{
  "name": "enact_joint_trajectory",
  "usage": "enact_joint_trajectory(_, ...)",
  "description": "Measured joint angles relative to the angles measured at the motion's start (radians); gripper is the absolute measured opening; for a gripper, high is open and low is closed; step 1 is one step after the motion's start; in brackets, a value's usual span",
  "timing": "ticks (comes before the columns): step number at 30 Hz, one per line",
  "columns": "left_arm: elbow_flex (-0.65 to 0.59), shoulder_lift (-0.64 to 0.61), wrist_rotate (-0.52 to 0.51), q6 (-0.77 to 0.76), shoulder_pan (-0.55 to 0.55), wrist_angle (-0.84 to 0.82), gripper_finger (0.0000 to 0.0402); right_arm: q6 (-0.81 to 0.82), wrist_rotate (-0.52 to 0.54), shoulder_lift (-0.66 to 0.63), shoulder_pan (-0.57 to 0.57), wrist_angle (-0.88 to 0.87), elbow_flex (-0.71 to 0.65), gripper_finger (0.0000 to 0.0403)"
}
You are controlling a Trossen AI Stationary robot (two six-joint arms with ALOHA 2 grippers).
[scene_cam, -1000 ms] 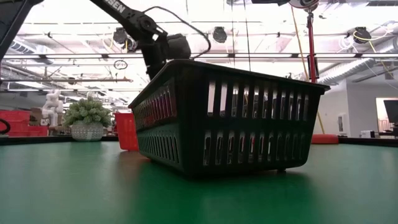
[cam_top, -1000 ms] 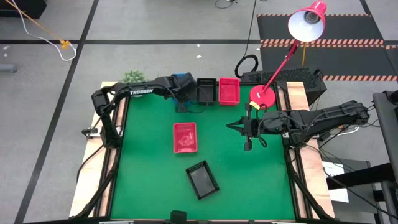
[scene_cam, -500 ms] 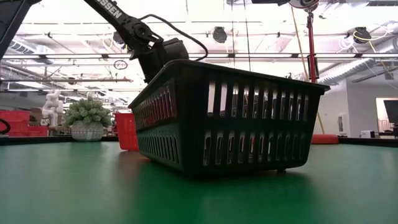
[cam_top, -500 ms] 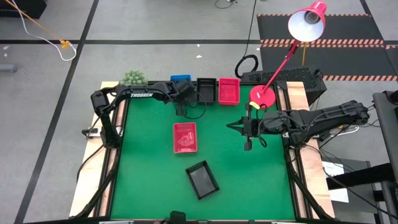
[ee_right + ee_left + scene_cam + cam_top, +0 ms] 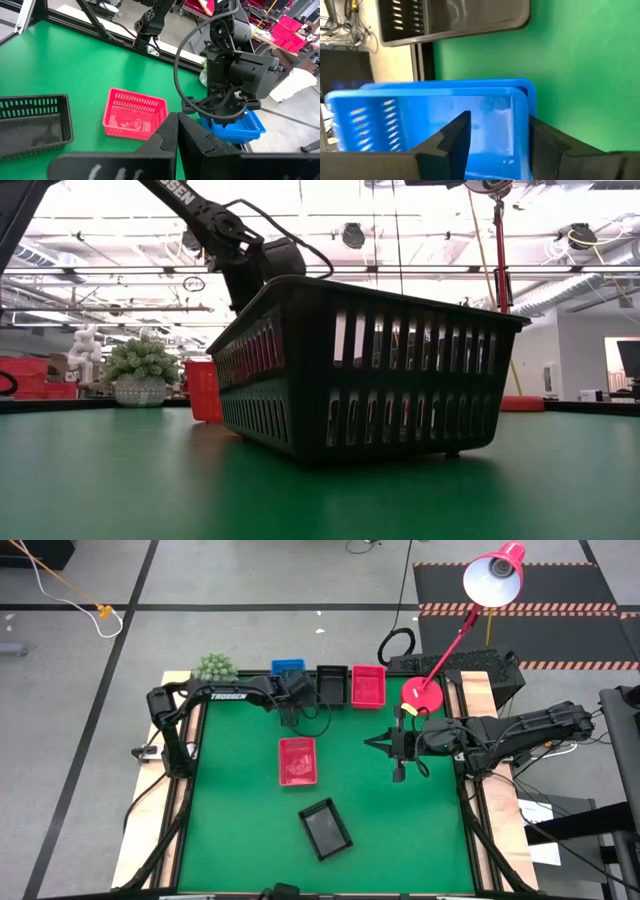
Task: Stack baskets by color
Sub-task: Stack the bottom blue basket on the stacked top blue basket, then stack the bottom black basket on the stacked top black basket
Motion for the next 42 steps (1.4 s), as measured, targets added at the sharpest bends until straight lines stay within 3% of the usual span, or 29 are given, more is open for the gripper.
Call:
enact_joint_trajectory(14,0.001,-0.043,-0.014,-0.017,-0.02,-0.022,0.0197,0.0,0.0,0.0,0.0,0.001,0.0,0.0002)
enact_joint_trajectory(19,0.001,-0.046,-0.013,-0.069,-0.021,-0.024,0.0183,0.0,0.0,0.0,0.0,0.001,0.0,0.0002)
enact_joint_trajectory(27,0.001,-0.15,-0.011,-0.164,-0.076,-0.08,0.0144,0.005,0.0,0.0,0.0,0.001,0.0,0.0002)
enact_joint_trajectory(33,0.003,-0.248,0.044,-0.354,-0.205,-0.216,0.0123,0.123,-0.008,0.001,0.0,0.022,0.0,0.0002)
enact_joint_trajectory(35,0.004,-0.265,0.047,-0.403,-0.274,-0.256,0.0116,0.175,-0.055,0.006,0.001,0.029,0.0,0.0002)
enact_joint_trajectory(38,0.001,-0.279,0.012,-0.481,-0.395,-0.343,0.0098,0.237,-0.137,0.03,0.021,0.038,0.0,0.0002)
enact_joint_trajectory(42,0.002,-0.279,-0.036,-0.593,-0.553,-0.393,0.0074,0.34,-0.127,0.112,0.113,0.035,0.0,0.0002)
